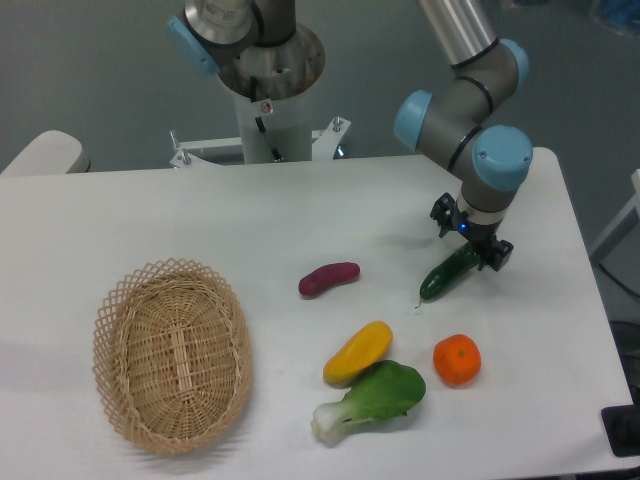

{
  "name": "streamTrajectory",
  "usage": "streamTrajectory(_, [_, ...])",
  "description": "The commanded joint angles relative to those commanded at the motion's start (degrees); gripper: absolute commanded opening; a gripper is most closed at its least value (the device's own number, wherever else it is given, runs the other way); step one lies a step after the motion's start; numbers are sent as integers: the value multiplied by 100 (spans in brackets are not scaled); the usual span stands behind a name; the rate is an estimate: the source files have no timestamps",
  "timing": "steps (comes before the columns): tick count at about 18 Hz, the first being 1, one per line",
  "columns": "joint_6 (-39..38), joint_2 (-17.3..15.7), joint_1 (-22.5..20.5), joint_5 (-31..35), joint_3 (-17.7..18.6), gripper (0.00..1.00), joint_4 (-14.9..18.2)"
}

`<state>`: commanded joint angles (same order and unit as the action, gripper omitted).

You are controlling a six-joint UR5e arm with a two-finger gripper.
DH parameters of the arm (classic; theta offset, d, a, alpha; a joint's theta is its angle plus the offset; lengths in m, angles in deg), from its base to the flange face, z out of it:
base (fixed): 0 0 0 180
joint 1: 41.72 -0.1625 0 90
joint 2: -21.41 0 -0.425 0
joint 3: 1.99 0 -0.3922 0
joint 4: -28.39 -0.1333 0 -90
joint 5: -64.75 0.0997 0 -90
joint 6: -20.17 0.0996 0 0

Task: Pick up the cucumber from the table
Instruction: 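Close the gripper around the cucumber's end, then lift the held cucumber up off the table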

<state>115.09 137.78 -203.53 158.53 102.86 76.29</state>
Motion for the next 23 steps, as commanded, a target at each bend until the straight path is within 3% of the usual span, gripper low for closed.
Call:
streamTrajectory(8, [70, 0, 0, 0, -53, 25, 0])
streamTrajectory(14, [114, -166, 70, 0, -597, 21, 175])
streamTrajectory(17, [10, -237, 263, -105, -1202, 21, 718])
streamTrajectory(20, [-297, -220, 422, -474, -2002, 21, 1571])
streamTrajectory(23, [-369, -202, 413, -833, -2416, 21, 1828])
